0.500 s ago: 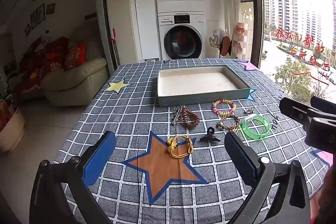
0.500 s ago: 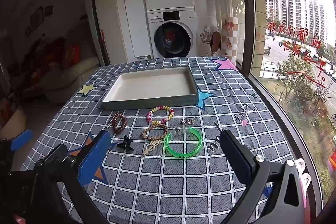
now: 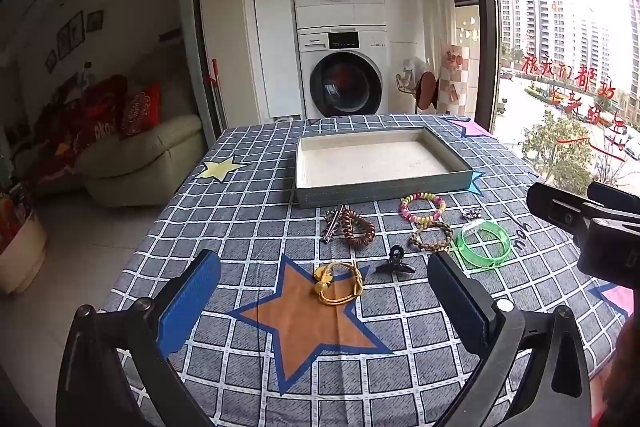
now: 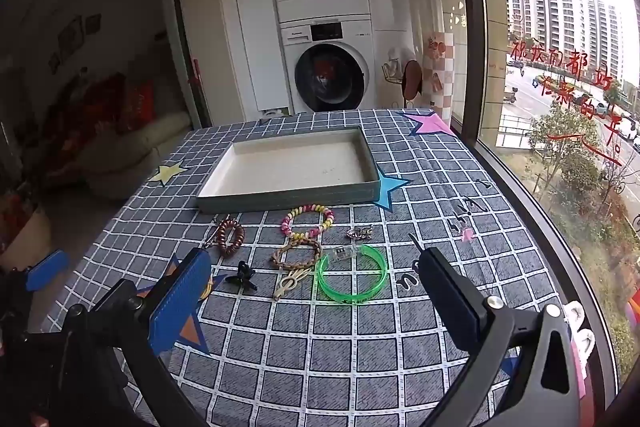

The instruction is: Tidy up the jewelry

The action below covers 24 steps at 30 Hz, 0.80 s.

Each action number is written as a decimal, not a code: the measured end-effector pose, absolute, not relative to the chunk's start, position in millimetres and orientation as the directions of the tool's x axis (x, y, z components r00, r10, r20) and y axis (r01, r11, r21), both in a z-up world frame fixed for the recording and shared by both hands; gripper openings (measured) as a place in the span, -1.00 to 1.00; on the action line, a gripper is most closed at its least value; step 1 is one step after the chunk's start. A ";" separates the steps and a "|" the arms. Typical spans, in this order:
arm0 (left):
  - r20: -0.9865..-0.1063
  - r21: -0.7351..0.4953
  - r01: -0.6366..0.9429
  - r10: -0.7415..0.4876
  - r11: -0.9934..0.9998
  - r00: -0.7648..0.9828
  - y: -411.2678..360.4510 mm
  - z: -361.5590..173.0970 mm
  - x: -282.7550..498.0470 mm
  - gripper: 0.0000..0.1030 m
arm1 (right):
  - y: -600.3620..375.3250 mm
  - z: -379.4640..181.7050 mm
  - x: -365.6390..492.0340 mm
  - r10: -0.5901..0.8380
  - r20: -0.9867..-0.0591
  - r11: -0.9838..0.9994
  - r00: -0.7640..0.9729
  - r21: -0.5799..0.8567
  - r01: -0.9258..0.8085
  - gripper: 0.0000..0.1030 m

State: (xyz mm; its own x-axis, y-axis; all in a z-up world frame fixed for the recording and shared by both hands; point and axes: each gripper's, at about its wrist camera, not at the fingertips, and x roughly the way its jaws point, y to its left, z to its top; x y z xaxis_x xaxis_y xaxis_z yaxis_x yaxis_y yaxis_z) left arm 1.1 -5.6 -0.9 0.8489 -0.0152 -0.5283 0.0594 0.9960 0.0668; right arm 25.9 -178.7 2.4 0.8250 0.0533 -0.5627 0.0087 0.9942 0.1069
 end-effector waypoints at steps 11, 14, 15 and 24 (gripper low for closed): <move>-0.524 0.062 0.063 -0.021 0.996 0.852 -5.5 1.4 -1.2 1.00 | -176.0 1.5 25.9 0.075 -0.560 0.992 0.825 0.123 -0.007 1.00; -0.523 0.068 0.066 -0.021 0.995 0.852 -6.7 1.7 -0.9 1.00 | -175.6 1.9 25.0 0.081 -0.560 0.992 0.825 0.128 -0.010 1.00; -0.522 0.069 0.065 -0.020 0.996 0.853 -6.7 1.8 -0.9 1.00 | -175.4 1.8 24.9 0.082 -0.560 0.992 0.824 0.129 -0.011 1.00; -0.545 0.041 0.072 -0.038 0.997 0.838 -3.1 -0.4 1.7 1.00 | -174.5 2.9 24.3 0.083 -0.560 0.992 0.825 0.128 -0.013 1.00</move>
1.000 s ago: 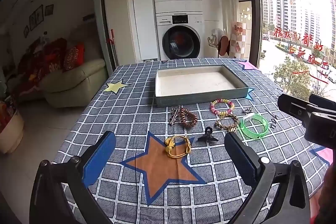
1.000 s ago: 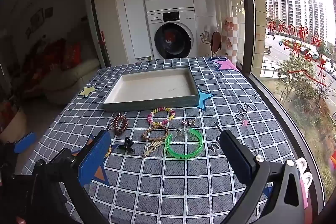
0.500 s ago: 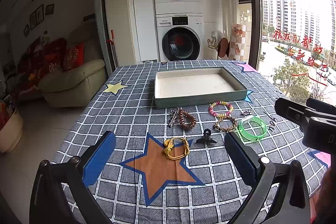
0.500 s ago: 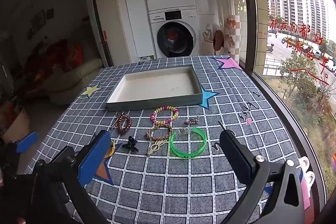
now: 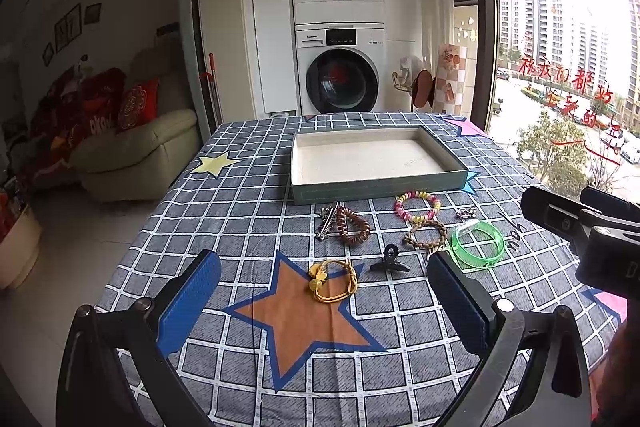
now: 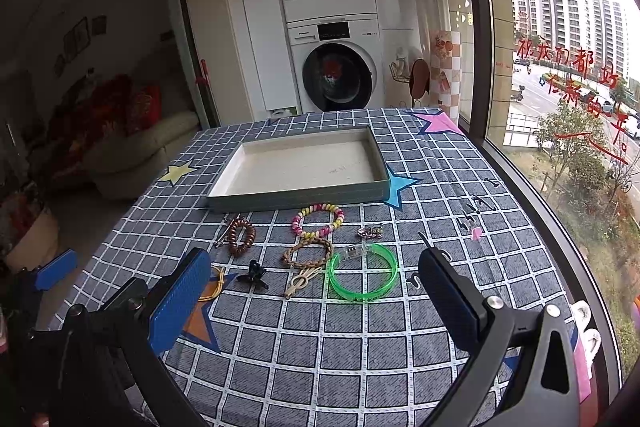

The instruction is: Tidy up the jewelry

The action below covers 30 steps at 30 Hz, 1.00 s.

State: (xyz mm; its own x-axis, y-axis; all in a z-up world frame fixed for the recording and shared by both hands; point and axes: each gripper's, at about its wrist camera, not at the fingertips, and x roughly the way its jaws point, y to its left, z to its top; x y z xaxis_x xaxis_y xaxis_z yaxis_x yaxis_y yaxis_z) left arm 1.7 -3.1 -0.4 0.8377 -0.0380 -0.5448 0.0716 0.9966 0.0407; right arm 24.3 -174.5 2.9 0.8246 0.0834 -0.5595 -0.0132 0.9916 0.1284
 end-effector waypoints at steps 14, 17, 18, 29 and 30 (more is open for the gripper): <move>-0.557 0.033 0.061 -0.033 0.998 0.830 -1.2 -2.9 3.8 1.00 | -179.4 1.5 23.9 0.081 -0.567 0.990 0.820 0.138 -0.002 1.00; -0.558 0.033 0.060 -0.032 0.998 0.829 -1.4 -2.8 3.9 1.00 | -179.2 1.3 23.6 0.079 -0.567 0.991 0.820 0.137 -0.001 1.00; -0.559 0.031 0.061 -0.033 0.998 0.829 -1.4 -2.7 4.1 1.00 | -179.3 1.2 23.7 0.080 -0.567 0.990 0.820 0.138 -0.002 1.00; -0.569 0.022 0.049 -0.028 0.999 0.822 0.8 -4.8 7.4 1.00 | -180.1 0.6 23.4 0.081 -0.570 0.990 0.818 0.139 -0.001 1.00; -0.569 0.022 0.049 -0.028 0.999 0.822 0.6 -4.7 7.3 1.00 | -180.2 0.6 23.5 0.080 -0.570 0.990 0.818 0.139 -0.001 1.00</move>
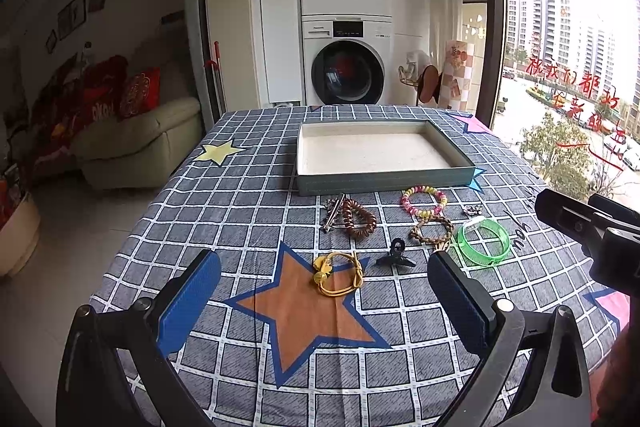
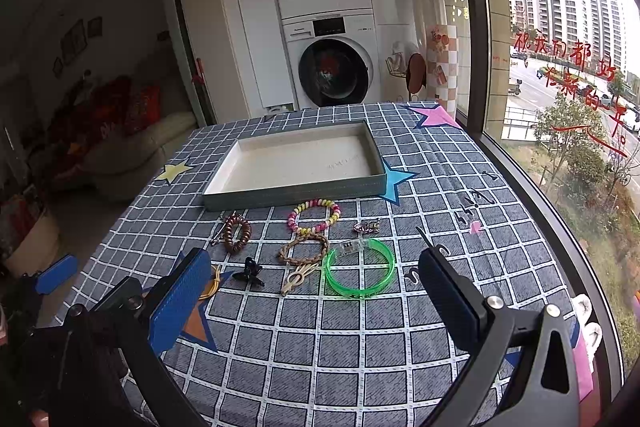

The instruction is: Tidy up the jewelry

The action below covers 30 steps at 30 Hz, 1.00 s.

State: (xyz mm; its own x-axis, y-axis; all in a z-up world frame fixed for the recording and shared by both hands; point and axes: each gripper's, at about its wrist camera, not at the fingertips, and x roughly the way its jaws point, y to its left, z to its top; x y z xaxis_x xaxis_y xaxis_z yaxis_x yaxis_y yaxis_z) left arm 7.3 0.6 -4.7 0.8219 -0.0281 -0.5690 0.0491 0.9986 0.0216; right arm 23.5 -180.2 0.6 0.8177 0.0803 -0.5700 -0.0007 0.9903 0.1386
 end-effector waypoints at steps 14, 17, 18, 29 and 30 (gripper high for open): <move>-0.581 0.001 0.036 -0.029 0.999 0.814 3.7 -4.0 9.1 1.00 | -180.0 1.3 24.3 0.082 -0.568 0.990 0.819 0.139 -0.003 1.00; -0.585 -0.001 0.033 -0.028 0.999 0.811 4.7 -4.4 9.9 1.00 | -179.7 2.0 24.7 0.082 -0.568 0.990 0.819 0.138 -0.003 1.00; -0.586 -0.003 0.032 -0.027 0.999 0.810 5.2 -4.4 10.0 1.00 | -179.7 2.0 24.6 0.082 -0.568 0.990 0.819 0.139 -0.003 1.00; -0.592 -0.007 0.021 -0.022 1.000 0.806 7.7 -4.8 12.0 1.00 | -179.9 2.5 25.1 0.083 -0.572 0.990 0.816 0.139 -0.003 1.00; -0.593 -0.008 0.020 -0.021 1.000 0.805 8.0 -4.9 12.3 1.00 | -180.0 2.4 25.2 0.083 -0.571 0.990 0.817 0.140 -0.004 1.00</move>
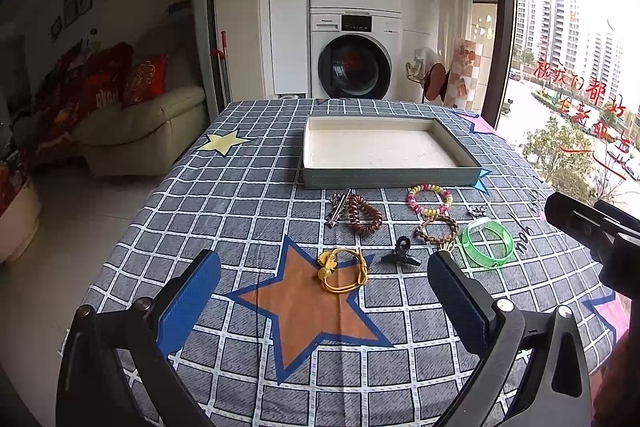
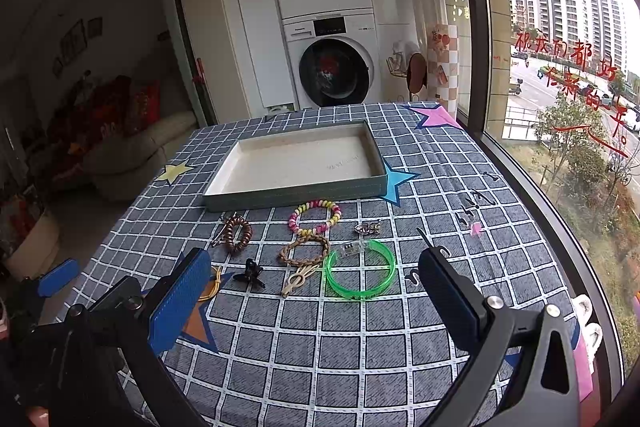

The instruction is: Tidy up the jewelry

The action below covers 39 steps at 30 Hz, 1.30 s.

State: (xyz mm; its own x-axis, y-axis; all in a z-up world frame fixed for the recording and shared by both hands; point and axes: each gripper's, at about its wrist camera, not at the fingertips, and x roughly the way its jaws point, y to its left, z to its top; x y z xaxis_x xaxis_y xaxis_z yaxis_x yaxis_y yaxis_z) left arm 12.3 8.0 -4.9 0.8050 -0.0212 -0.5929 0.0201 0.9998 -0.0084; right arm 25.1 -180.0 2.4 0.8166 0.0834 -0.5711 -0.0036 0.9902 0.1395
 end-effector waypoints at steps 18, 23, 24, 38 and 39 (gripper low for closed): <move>-0.598 -0.016 0.016 -0.022 1.000 0.801 9.7 -6.7 13.3 1.00 | -179.8 2.0 25.5 0.082 -0.572 0.990 0.816 0.139 -0.001 1.00; -0.603 -0.017 0.013 -0.021 1.000 0.797 11.2 -9.9 12.8 1.00 | -179.9 1.2 25.6 0.082 -0.574 0.990 0.815 0.141 -0.001 1.00; -0.605 -0.018 0.013 -0.021 1.000 0.796 11.2 -10.4 13.1 1.00 | -179.9 1.2 25.6 0.083 -0.574 0.990 0.815 0.141 -0.001 1.00; -0.722 0.011 0.003 0.005 1.000 0.692 31.2 -51.6 50.5 1.00 | -208.3 -25.5 43.5 0.051 -0.675 0.989 0.736 0.137 0.058 1.00; -0.735 0.006 0.002 0.003 1.000 0.678 32.8 -56.5 57.0 1.00 | -213.4 -29.9 47.7 0.044 -0.694 0.988 0.718 0.138 0.072 1.00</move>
State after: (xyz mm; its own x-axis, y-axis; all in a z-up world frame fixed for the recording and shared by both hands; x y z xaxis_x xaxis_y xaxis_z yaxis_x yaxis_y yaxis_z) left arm 57.0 32.8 -56.5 0.6776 0.0028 -0.7354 0.0019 1.0000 0.0055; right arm 47.7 -213.4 -29.9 0.7181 0.0443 -0.6945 0.0724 0.9878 0.1379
